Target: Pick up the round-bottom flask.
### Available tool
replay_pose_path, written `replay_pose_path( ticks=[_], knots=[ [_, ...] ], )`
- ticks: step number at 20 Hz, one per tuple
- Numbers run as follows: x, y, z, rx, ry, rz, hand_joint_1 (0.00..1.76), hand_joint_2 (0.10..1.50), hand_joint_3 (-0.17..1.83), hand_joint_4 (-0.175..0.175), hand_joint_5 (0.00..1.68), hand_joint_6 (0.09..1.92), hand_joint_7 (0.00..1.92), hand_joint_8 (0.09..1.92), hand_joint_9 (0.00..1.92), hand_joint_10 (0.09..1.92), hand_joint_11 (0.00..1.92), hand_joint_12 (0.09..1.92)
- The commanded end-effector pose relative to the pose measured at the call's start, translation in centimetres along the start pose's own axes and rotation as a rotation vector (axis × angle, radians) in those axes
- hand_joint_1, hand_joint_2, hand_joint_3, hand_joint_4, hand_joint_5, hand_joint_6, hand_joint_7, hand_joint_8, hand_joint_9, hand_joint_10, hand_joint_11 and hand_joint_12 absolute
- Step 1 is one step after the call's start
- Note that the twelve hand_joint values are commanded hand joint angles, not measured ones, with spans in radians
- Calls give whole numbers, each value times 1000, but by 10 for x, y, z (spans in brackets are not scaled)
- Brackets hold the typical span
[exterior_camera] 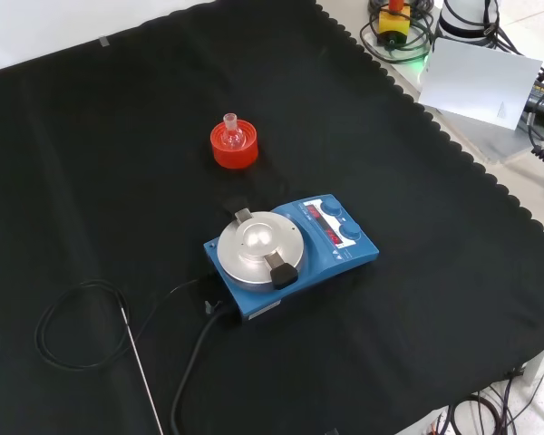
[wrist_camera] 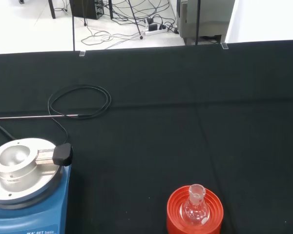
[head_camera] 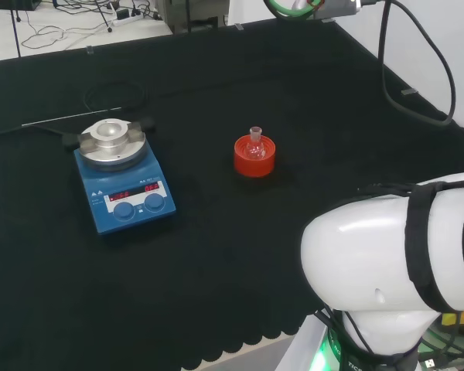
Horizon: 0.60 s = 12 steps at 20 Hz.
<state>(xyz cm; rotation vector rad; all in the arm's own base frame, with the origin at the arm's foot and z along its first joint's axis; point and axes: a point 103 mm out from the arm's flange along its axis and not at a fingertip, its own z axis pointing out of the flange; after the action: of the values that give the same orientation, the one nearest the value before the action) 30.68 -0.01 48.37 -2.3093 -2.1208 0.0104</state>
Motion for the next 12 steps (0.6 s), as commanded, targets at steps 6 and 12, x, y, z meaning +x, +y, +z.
replay_pose_path(
  ticks=[6, 12],
  knots=[
    [4, 3, 3, 0, -10, 1, 117, 1266, 339, -21, 337, 253, 45, 601, 166, 699, 3, 1353],
    [0, 9, 14, 20, 1, 31, 115, 1273, 321, -21, 340, 249, 44, 596, 161, 693, 0, 1351]
  ],
)
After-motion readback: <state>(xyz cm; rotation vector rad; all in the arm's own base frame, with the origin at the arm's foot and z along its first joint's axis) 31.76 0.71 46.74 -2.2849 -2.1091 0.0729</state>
